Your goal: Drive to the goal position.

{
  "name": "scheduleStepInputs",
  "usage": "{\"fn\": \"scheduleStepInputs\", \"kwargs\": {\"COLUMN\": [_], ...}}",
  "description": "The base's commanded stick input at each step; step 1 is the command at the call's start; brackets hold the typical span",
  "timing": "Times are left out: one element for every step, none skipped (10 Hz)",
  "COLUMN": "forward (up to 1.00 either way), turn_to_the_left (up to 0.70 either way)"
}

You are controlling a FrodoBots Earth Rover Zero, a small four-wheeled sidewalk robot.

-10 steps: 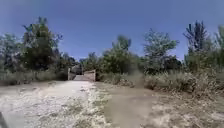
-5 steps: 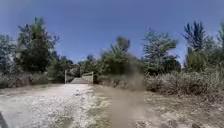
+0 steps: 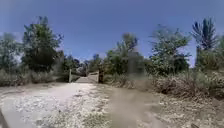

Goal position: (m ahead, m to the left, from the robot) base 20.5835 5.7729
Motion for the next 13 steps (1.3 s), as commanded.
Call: {"fn": "scheduleStepInputs", "kwargs": {"forward": [0.7, 0.7, 0.7, 0.7, 0.7, 0.7, 0.7, 0.7, 0.7, 0.7, 0.7, 0.7, 0.7], "turn_to_the_left": [0.14, 0.14, 0.14, 0.14, 0.14, 0.09, 0.0, 0.0, 0.0, 0.0, 0.0, 0.0, 0.0]}}
